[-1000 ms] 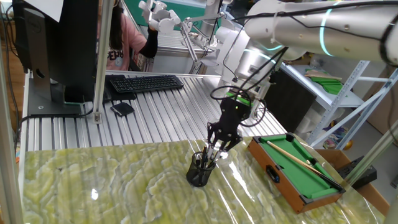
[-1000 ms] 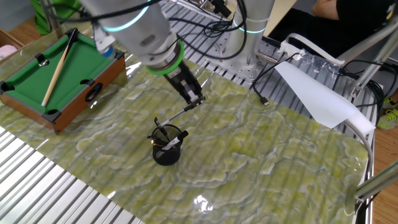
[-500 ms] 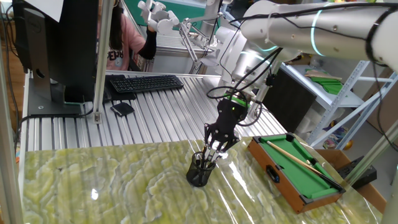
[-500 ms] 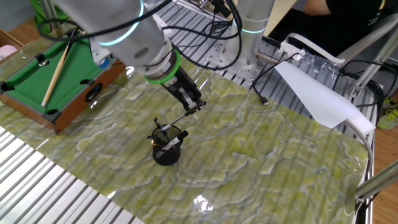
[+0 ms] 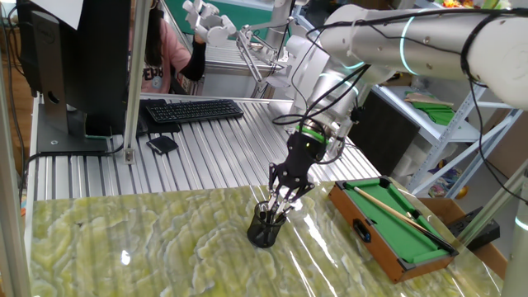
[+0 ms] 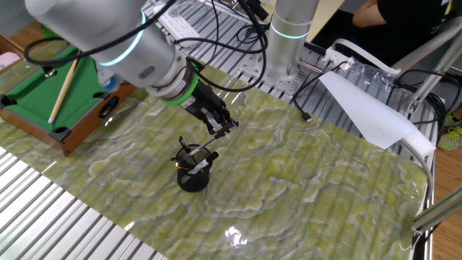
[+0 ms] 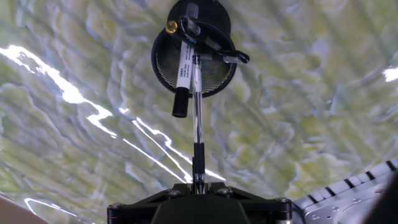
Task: Put the pen into the pen holder
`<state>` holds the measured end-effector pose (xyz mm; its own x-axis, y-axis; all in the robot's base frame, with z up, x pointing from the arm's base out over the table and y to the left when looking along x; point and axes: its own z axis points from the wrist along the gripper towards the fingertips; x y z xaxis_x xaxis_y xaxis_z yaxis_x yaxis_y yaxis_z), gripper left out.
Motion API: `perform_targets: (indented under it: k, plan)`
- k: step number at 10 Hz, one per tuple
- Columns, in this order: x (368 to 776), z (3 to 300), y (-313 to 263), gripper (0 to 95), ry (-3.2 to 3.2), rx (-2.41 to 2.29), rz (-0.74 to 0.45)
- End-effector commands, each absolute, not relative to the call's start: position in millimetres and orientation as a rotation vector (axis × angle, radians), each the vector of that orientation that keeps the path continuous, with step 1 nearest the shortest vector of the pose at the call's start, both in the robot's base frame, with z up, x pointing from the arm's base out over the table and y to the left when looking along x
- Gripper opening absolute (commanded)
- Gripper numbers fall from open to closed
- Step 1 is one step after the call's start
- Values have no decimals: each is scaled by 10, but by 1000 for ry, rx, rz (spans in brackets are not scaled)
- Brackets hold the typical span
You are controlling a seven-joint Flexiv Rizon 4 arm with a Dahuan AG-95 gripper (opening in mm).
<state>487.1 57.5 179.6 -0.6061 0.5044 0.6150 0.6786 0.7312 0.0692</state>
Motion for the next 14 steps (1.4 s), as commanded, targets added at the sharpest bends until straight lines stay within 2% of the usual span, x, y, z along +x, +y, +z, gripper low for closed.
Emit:
perform_targets:
  k: [1, 14]
  plan:
    - [4881, 1795, 577, 0, -2313, -903, -442]
    - [5028, 1586, 668, 0, -2341, -803, -479]
